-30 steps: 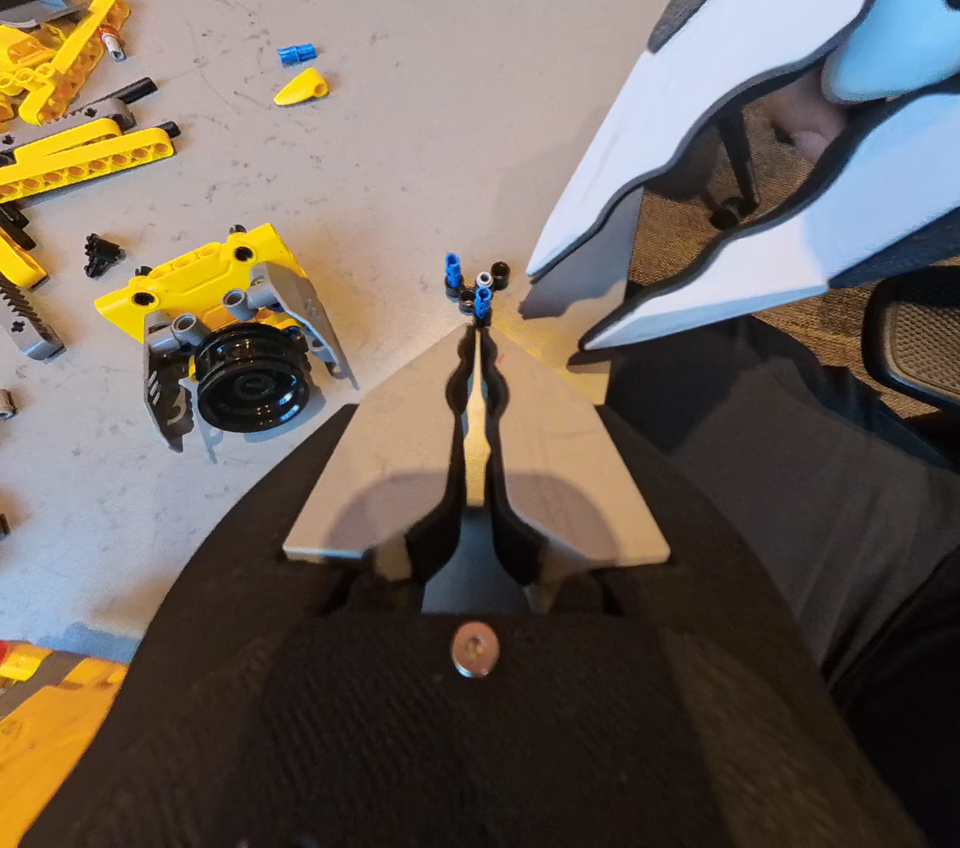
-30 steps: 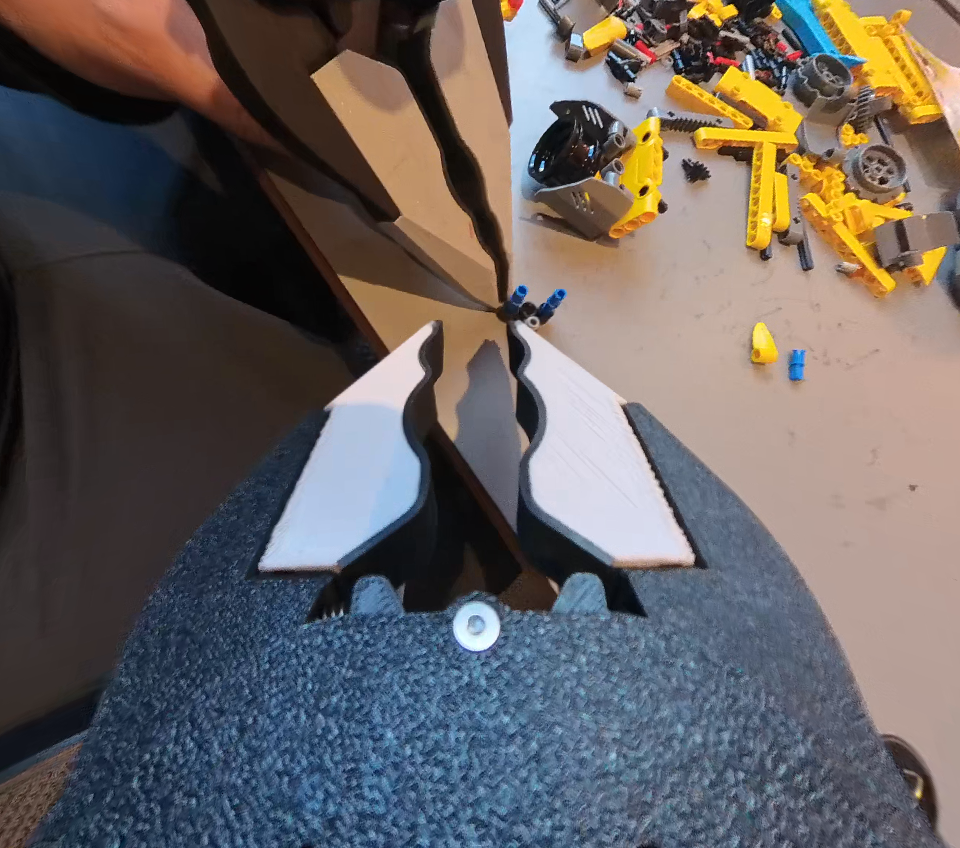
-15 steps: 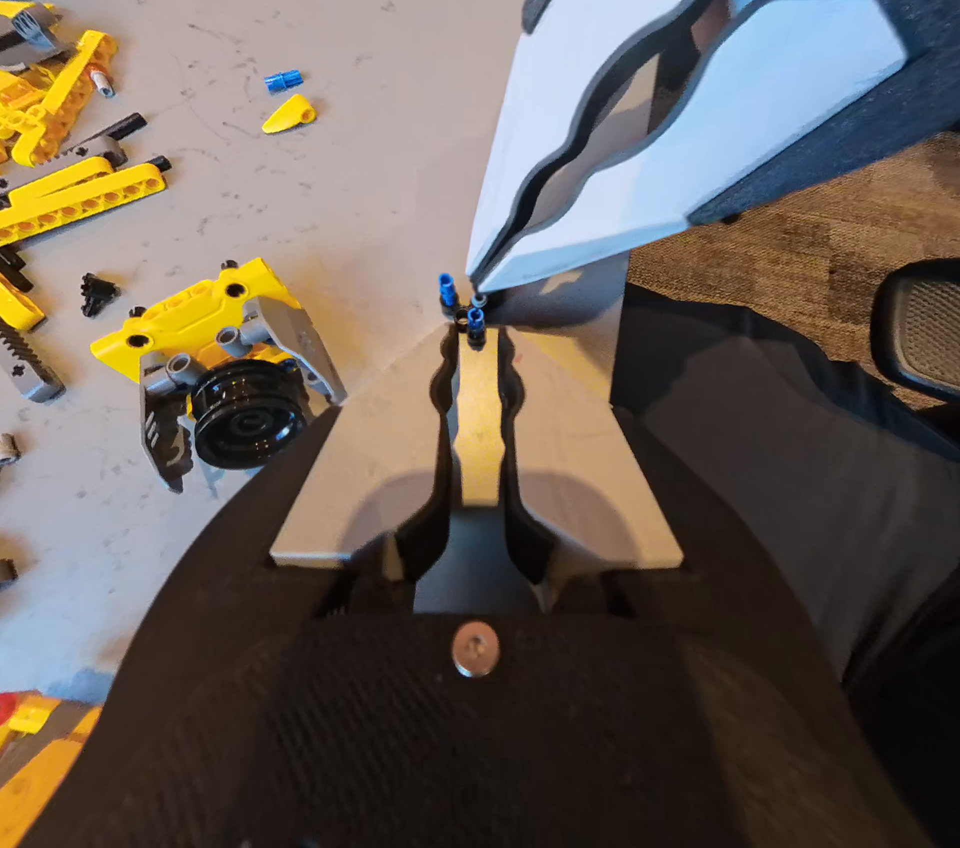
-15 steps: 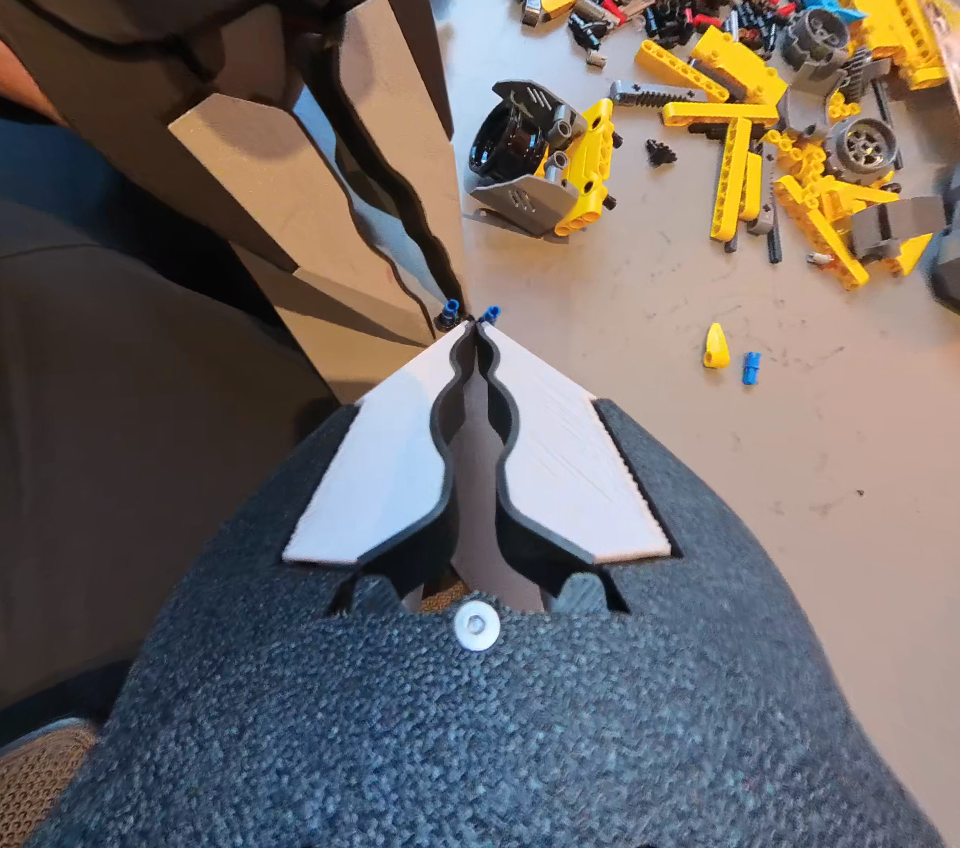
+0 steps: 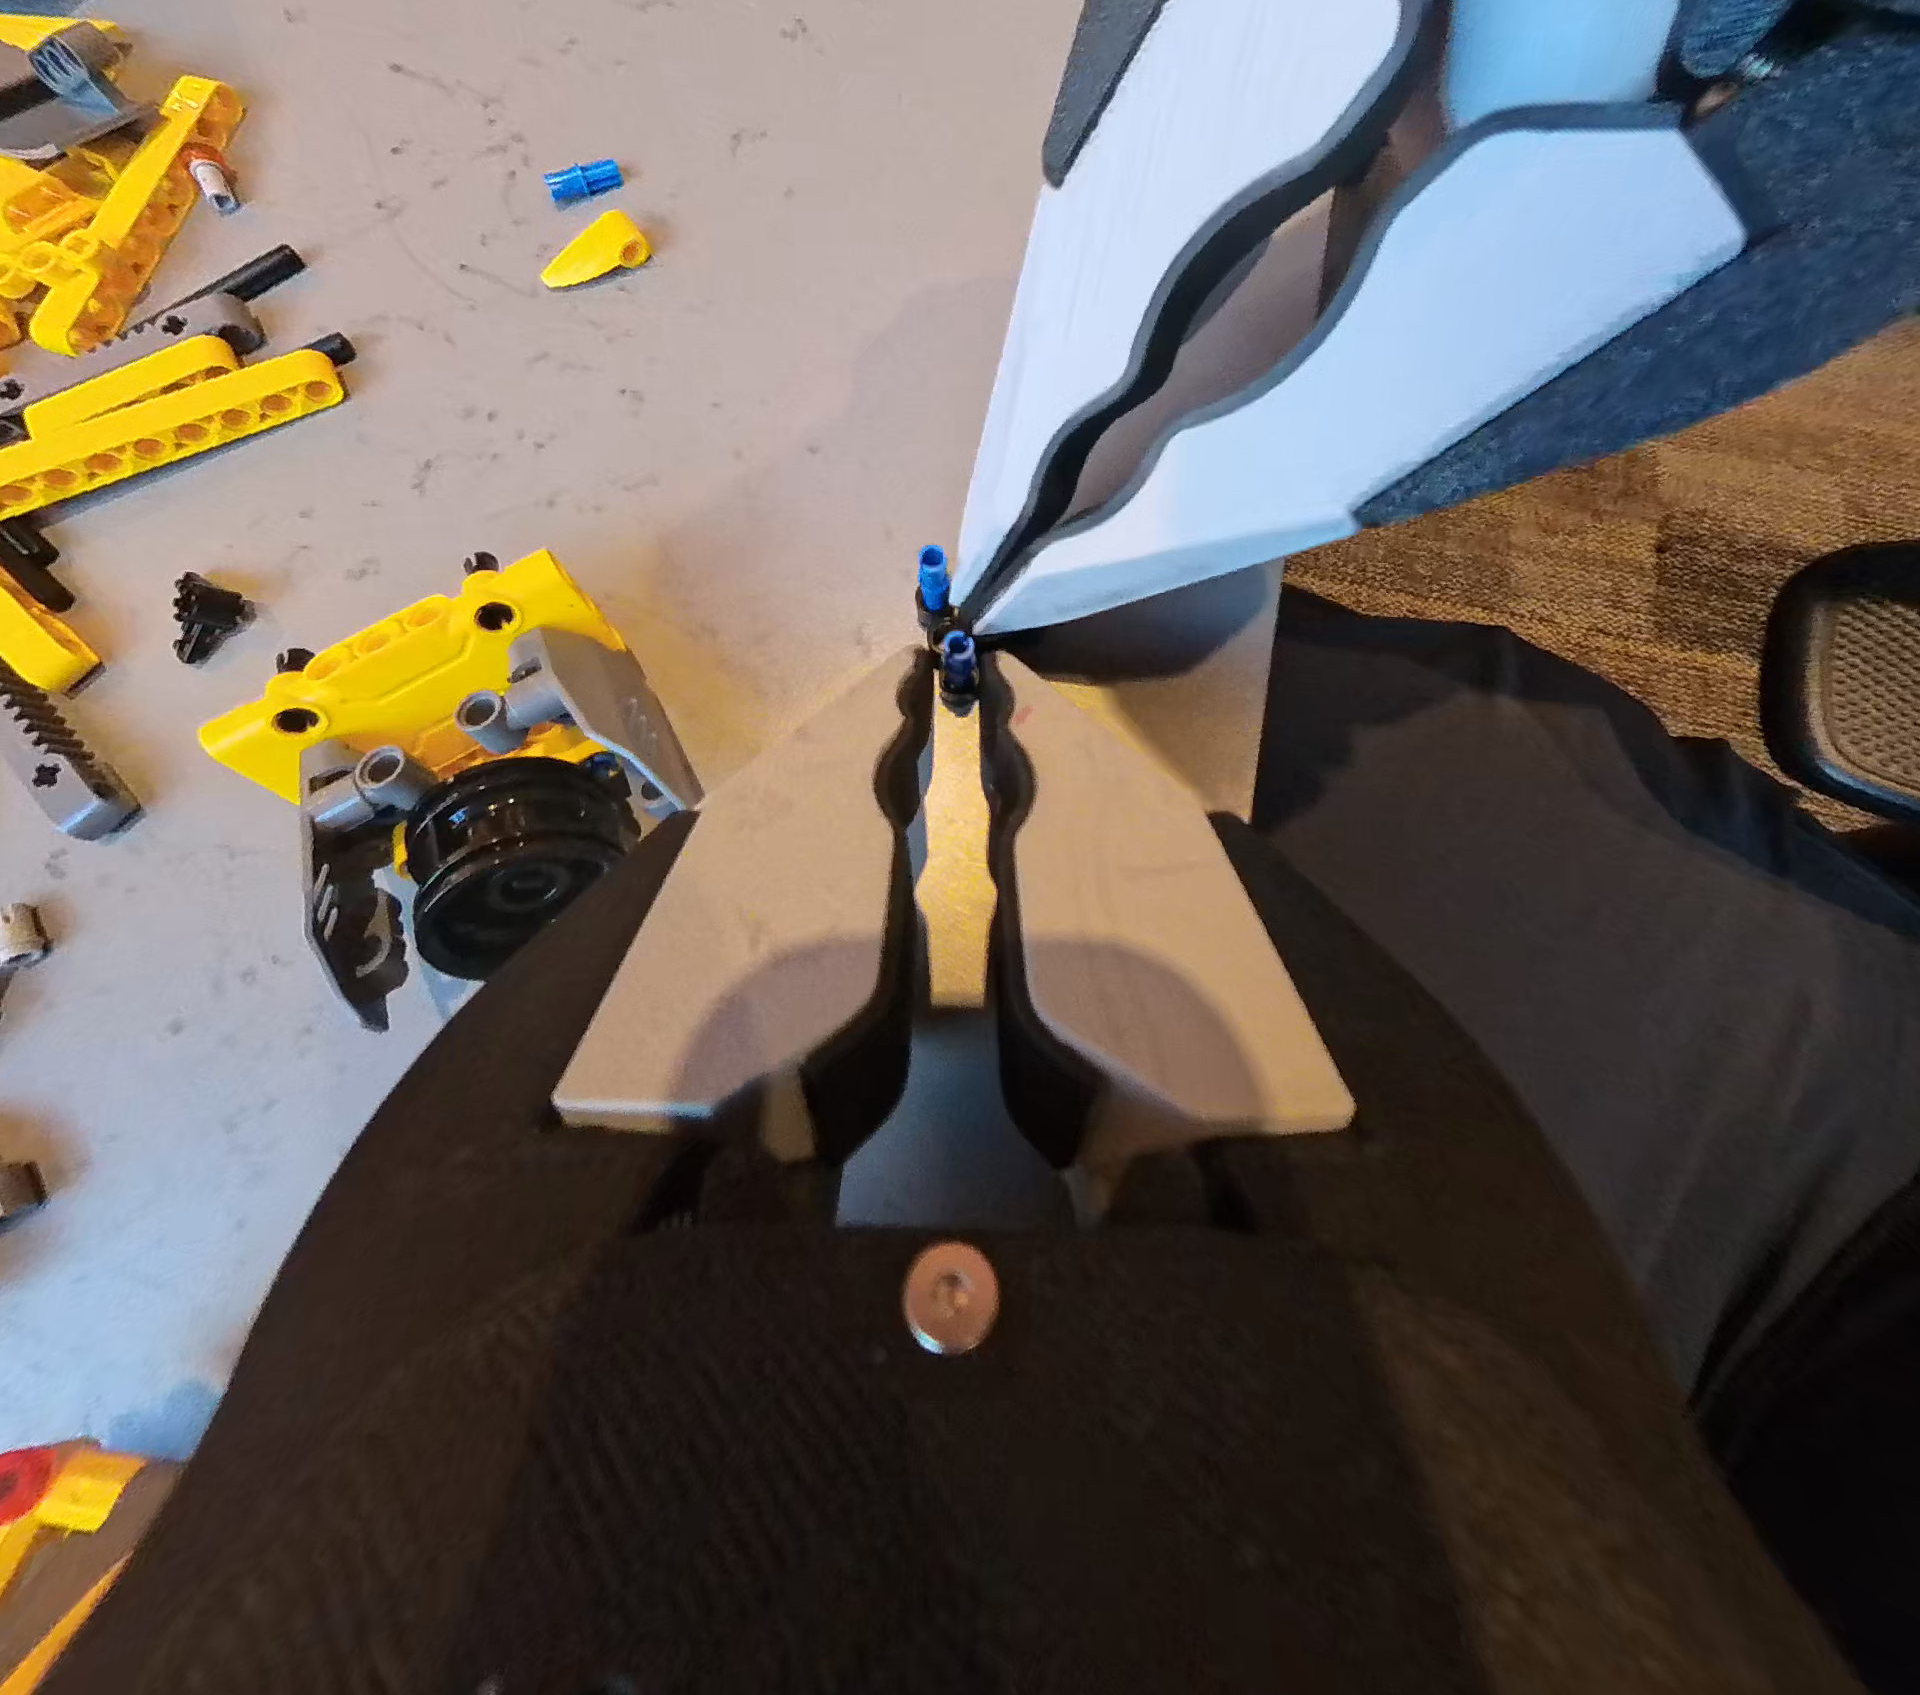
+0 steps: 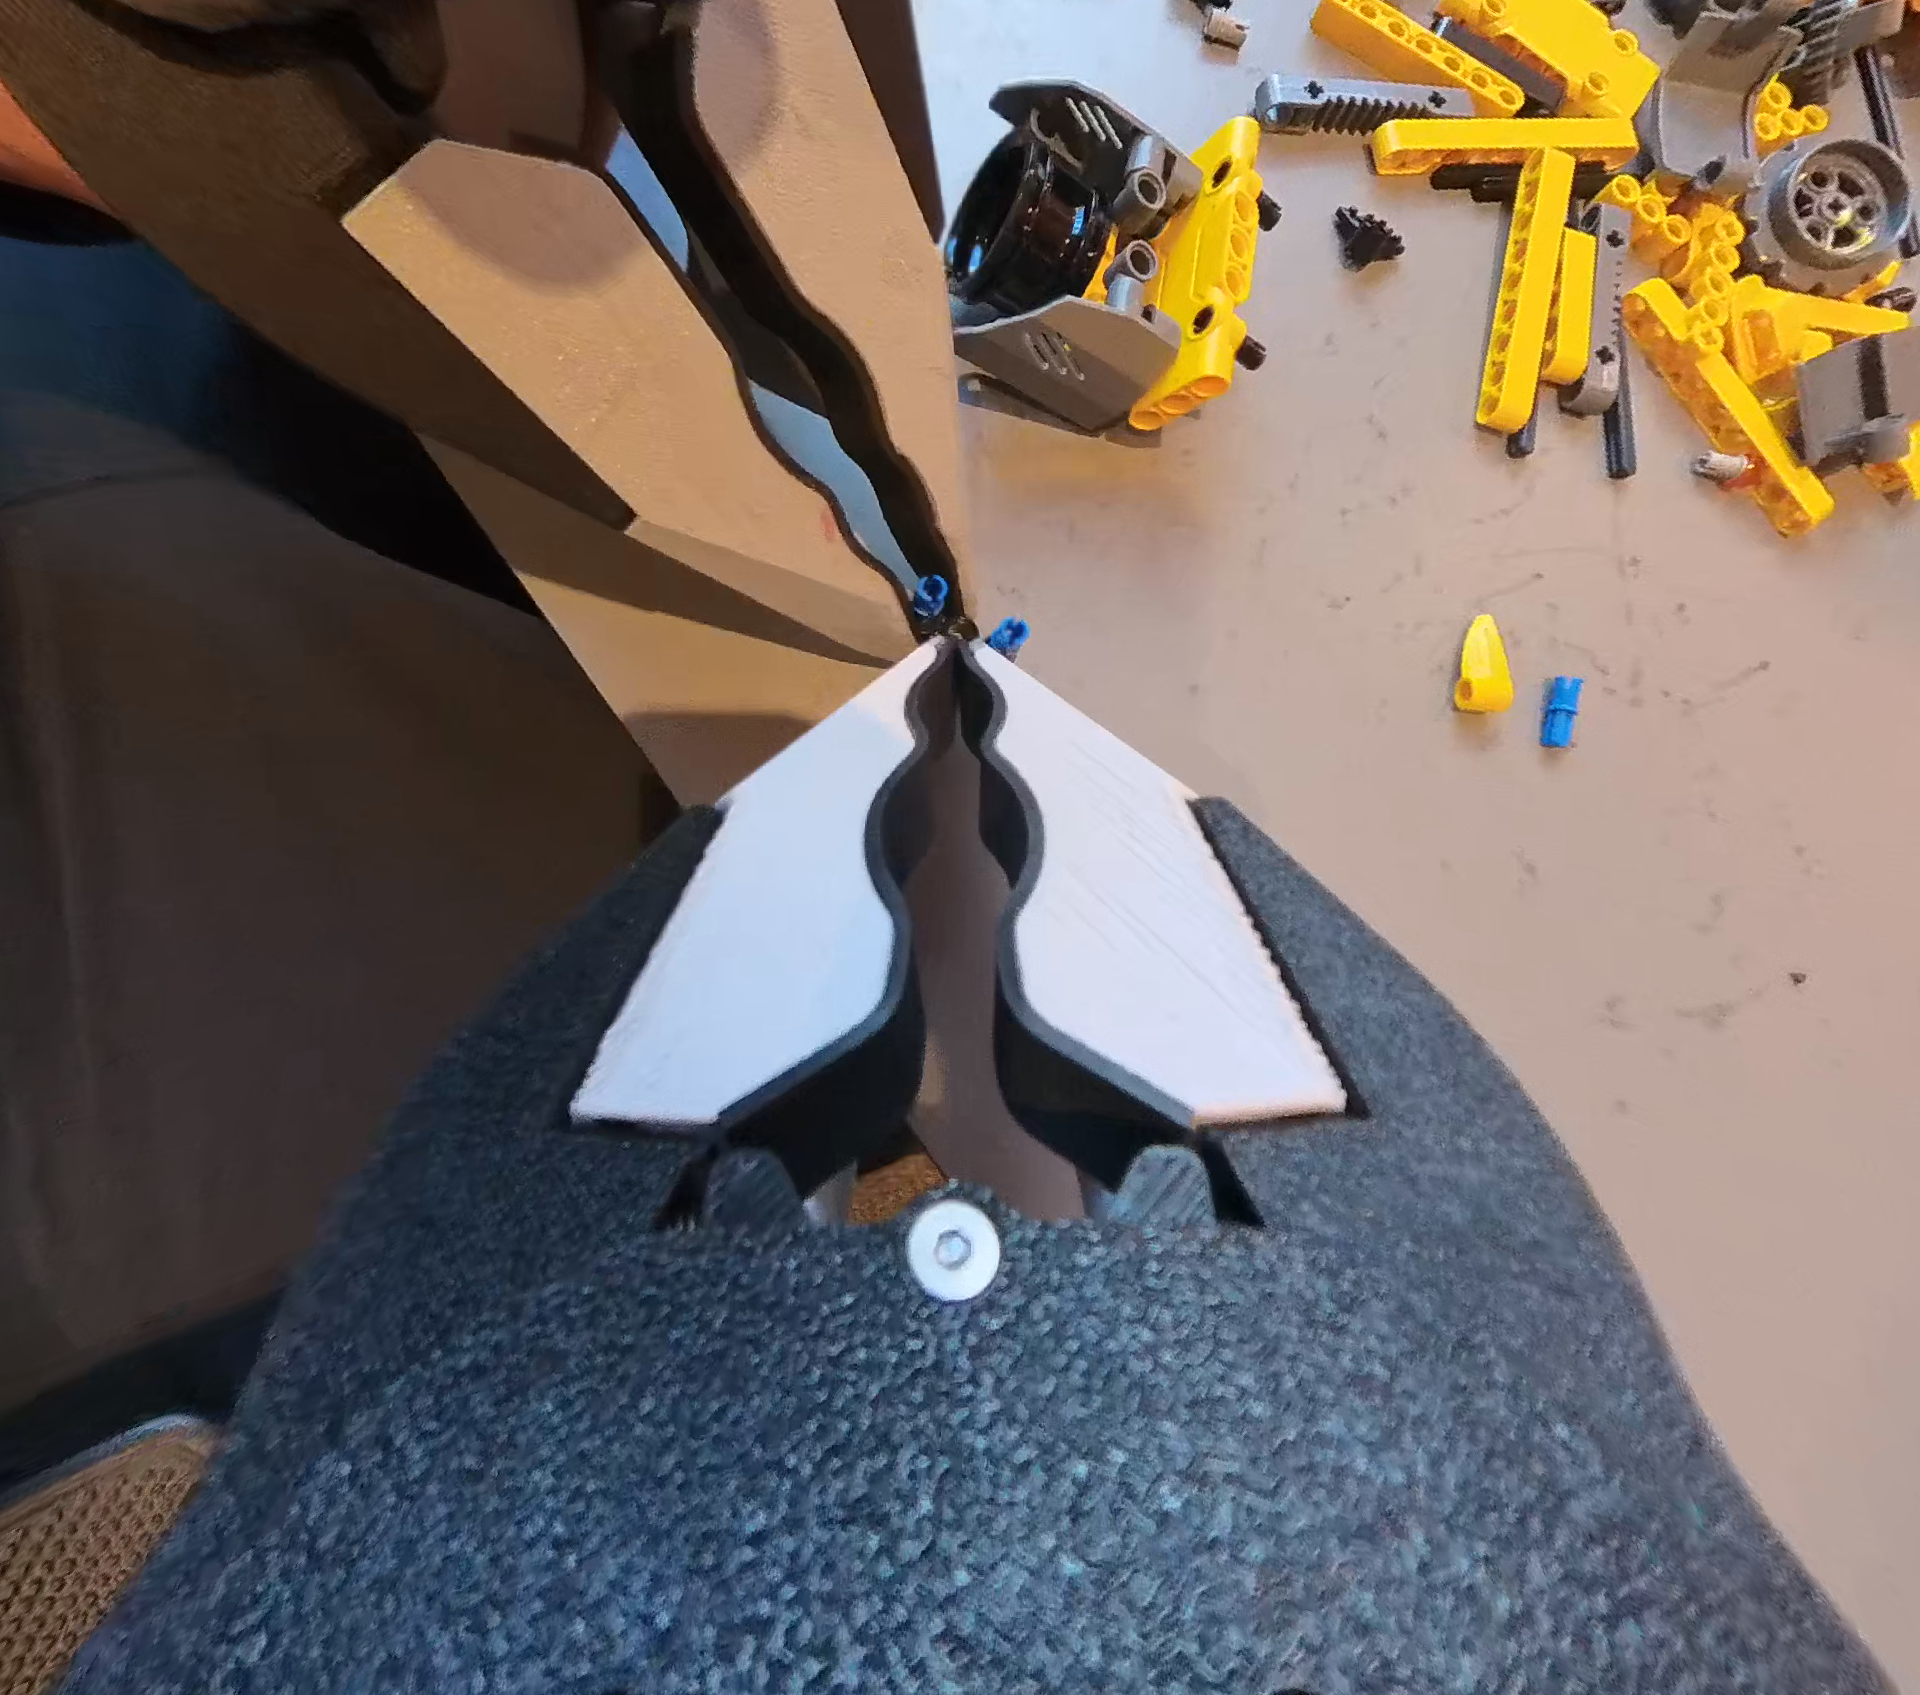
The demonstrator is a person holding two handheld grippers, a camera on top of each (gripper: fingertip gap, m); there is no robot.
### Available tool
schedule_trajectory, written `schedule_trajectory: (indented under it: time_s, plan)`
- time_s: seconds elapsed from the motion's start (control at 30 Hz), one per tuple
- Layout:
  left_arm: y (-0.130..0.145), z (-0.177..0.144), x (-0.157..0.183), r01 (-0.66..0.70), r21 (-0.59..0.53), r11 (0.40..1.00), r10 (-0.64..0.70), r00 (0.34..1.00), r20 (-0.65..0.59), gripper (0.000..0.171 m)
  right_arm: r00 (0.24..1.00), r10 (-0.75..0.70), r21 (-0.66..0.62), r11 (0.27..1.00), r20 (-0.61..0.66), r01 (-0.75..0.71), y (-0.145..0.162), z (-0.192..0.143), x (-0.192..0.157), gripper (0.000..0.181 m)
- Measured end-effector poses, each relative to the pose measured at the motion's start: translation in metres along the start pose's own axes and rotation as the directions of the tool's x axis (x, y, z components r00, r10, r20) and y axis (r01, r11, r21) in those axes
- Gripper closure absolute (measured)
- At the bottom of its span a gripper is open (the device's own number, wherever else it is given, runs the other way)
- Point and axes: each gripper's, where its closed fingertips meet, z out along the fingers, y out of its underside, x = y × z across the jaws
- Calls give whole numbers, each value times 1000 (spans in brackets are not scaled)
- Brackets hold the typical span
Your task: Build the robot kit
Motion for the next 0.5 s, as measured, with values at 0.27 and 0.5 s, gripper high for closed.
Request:
schedule_trajectory:
  time_s: [0.27,0.5]
  plan:
    - [0,0,-1,-6,0,1000,6,1000,9,166,994,113,199,974,4,-112,-16,-15,6,181]
    - [0,0,-1,7,1,1000,-7,1000,0,166,983,185,164,970,-4,-181,4,-22,8,175]
